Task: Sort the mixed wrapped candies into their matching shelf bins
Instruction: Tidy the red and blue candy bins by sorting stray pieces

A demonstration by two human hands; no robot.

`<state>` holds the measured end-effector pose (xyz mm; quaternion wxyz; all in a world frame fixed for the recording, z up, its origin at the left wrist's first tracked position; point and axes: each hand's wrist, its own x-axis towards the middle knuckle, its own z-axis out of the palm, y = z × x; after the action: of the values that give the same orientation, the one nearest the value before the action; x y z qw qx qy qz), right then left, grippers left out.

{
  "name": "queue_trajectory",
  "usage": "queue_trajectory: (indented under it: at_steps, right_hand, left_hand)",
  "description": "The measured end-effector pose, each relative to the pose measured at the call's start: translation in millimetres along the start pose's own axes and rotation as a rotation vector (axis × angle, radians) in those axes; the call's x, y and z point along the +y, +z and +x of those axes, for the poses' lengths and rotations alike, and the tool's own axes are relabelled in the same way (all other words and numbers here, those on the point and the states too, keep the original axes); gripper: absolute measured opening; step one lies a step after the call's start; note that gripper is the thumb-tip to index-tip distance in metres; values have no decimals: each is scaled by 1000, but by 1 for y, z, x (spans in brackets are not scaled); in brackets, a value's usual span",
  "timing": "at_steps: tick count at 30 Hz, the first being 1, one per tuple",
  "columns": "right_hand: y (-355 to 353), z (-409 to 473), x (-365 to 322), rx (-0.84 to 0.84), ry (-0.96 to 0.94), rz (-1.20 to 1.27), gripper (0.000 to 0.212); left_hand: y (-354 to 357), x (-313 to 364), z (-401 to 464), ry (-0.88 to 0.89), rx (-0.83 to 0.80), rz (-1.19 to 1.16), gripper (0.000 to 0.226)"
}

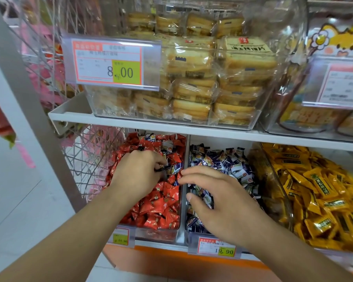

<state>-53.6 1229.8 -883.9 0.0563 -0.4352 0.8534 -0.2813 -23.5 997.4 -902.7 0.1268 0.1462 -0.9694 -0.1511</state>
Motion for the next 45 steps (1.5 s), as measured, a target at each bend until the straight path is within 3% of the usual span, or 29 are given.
queue_trajectory:
  at_steps: [11,20,25,28,31,34,37,41,45]
  right_hand:
    - [-2,-2,-3,-14,2,-14,34]
    - [-5,0,-7,18,55,28,37]
    - [-10,0,-12,171,149,120,50]
    - [-15,-3,-12,232,154,135,31]
    - [-20,-7,-7,273,190,39,11]
    - [-24,-9,0,220,252,-60,36]
    - [-24,-8,0,154,194,-58,51]
    - [-15,-2,-6,18,17,-80,52]
    - [-5,3,-7,-49,-25,-77,49]
  left_hand:
    - [1,3,-4,40,69,-48,19]
    - [-31,6,-15,-100,157,-512,13]
    - [-52,36,-33,-47,37,-850,8]
    - [-51,49,-39,40,-89,-915,8]
    - [-40,46,-34,30,-62,-805,12]
    - [-28,27,-24,44,36,-397,29]
    - [-17,7,-17,90,-1,-123,47]
    - [-8,-8,-11,100,59,-43,34]
    - [-10,-15,-9,79,72,35,11]
